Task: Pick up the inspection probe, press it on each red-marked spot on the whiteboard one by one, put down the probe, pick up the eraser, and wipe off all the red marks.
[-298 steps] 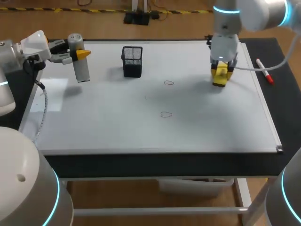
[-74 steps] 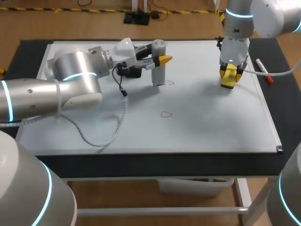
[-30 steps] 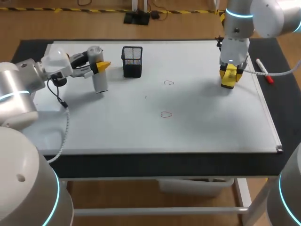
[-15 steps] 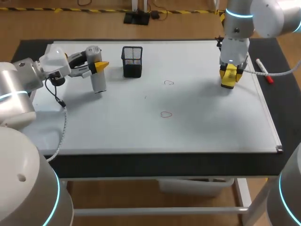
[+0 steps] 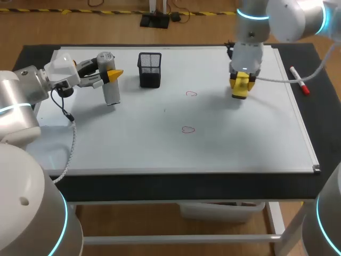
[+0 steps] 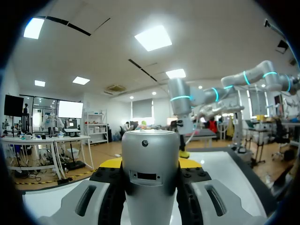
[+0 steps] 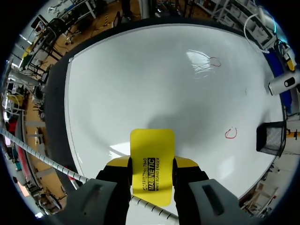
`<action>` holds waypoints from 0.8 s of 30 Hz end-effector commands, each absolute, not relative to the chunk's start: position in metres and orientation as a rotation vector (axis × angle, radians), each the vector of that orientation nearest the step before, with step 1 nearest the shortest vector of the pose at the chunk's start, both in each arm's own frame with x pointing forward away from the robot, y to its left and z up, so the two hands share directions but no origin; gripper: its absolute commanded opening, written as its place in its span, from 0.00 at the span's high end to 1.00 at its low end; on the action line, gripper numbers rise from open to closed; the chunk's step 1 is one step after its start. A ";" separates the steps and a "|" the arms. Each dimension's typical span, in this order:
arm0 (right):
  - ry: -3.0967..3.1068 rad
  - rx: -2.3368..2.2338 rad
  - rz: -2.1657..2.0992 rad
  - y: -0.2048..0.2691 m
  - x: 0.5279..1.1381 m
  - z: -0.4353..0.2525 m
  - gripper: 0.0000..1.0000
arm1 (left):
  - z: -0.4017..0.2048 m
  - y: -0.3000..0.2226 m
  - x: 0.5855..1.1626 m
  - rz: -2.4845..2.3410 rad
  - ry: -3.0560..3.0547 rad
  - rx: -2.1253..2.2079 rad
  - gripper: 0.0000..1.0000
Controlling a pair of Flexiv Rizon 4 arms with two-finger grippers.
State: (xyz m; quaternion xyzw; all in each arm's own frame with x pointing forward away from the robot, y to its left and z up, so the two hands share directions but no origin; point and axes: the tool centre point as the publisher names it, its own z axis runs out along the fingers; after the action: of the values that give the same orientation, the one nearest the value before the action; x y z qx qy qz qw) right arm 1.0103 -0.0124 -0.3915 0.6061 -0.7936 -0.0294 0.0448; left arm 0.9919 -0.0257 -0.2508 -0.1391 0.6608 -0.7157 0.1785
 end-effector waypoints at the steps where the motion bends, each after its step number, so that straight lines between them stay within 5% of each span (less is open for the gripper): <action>1: -2.369 1.885 -0.059 0.015 1.014 -0.392 1.00 | -0.249 -0.025 0.992 -2.024 1.872 -0.394 1.00; 24: -2.128 2.137 -0.098 0.150 1.009 -0.401 1.00 | -0.249 -0.025 0.992 -2.024 1.872 -0.394 1.00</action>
State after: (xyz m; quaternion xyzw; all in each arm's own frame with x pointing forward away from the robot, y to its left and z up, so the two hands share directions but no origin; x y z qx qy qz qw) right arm 1.0031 0.1418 -0.3986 0.7062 -0.7052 -0.0472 0.0412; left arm 0.9918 -0.0255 -0.2508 -0.1389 0.6608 -0.7157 0.1784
